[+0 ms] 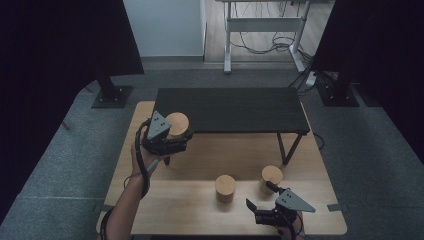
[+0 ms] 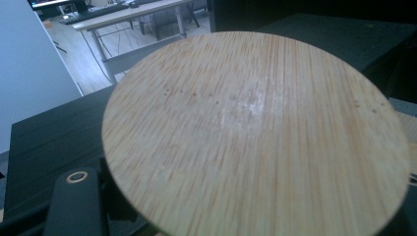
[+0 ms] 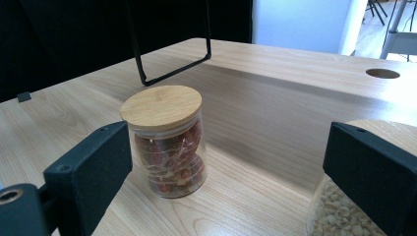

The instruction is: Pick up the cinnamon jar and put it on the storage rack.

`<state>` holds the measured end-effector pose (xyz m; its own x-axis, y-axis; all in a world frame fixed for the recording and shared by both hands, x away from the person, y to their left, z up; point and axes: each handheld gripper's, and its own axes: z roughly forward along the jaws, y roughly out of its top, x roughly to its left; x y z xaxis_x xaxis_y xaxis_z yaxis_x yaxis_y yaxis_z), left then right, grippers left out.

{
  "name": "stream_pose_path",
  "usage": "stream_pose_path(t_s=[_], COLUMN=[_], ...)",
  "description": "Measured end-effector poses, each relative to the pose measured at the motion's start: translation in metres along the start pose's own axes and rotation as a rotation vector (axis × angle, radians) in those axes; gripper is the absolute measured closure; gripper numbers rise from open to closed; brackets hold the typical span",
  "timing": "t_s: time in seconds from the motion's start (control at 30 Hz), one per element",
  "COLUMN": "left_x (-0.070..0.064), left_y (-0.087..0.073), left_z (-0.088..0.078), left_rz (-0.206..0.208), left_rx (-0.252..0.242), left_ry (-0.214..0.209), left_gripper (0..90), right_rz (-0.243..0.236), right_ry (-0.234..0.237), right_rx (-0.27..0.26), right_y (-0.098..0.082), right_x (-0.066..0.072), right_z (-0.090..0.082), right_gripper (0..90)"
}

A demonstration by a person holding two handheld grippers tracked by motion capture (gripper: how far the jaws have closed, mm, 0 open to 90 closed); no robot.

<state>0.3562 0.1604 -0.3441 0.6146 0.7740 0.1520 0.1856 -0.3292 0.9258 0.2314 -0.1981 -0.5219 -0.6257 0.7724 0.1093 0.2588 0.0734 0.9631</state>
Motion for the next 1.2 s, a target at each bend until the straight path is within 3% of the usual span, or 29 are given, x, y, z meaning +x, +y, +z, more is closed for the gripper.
stream_pose_path(t_s=[1.2], left_x=[0.015], left_y=[0.031], left_z=[0.030], left_rz=[0.062], left_rx=[-0.032], left_ry=[0.040], left_gripper=[25.4], right_rz=[-0.014], right_ry=[-0.010], right_rx=[0.015], right_y=[-0.005], right_x=[0.012], right_z=[-0.005], right_gripper=[3.9])
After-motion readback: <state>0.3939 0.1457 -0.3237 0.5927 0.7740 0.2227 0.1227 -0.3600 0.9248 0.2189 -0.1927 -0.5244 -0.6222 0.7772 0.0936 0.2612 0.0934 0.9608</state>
